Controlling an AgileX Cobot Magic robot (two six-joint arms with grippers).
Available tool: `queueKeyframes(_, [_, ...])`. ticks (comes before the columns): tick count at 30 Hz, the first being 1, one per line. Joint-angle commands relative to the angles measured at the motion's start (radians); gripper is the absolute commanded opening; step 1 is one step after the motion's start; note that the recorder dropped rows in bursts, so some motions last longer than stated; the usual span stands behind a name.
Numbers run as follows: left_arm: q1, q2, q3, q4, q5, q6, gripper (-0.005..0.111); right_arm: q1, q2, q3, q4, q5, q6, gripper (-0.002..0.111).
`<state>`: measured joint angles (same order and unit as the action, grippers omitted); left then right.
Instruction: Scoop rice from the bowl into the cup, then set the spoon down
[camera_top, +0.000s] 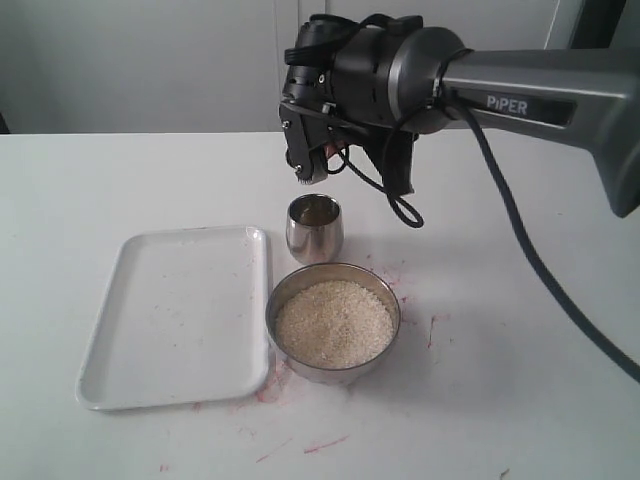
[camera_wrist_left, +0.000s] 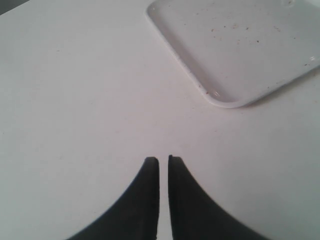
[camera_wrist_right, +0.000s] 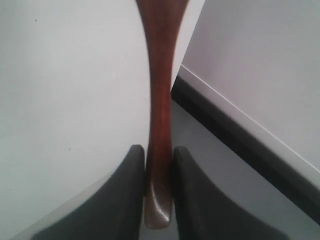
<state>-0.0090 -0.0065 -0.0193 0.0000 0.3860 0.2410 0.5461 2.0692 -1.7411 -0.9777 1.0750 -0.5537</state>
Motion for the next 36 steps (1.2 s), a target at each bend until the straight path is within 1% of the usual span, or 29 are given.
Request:
queueKeyframes(1, [-0.004, 0.007, 0.009, 0.000, 0.041, -0.006, 0.014, 0.001, -0.014, -0.002, -0.008, 0.039, 0.013, 0.000])
queueKeyframes(8, [-0.004, 0.007, 0.009, 0.000, 0.041, -0.006, 0.014, 0.001, -0.002, 0.042, 0.011, 0.020, 0.016, 0.000])
queueKeyframes(14, [-0.004, 0.007, 0.009, 0.000, 0.041, -0.006, 0.014, 0.001, 0.006, 0.047, 0.010, 0.018, 0.016, 0.000])
queueKeyframes(23, [-0.004, 0.007, 0.009, 0.000, 0.041, -0.006, 0.014, 0.001, 0.008, 0.087, 0.012, -0.027, 0.016, 0.000])
queueKeyframes(26, [-0.004, 0.007, 0.009, 0.000, 0.041, -0.006, 0.014, 0.001, 0.008, 0.103, -0.036, -0.028, 0.024, 0.000])
queueKeyframes(30, [-0.004, 0.007, 0.009, 0.000, 0.041, -0.006, 0.014, 0.001, 0.008, 0.103, -0.099, -0.026, 0.101, 0.000])
queueKeyframes(36, [-0.004, 0.007, 0.009, 0.000, 0.041, -0.006, 0.014, 0.004, 0.008, 0.115, -0.103, -0.048, 0.112, 0.000])
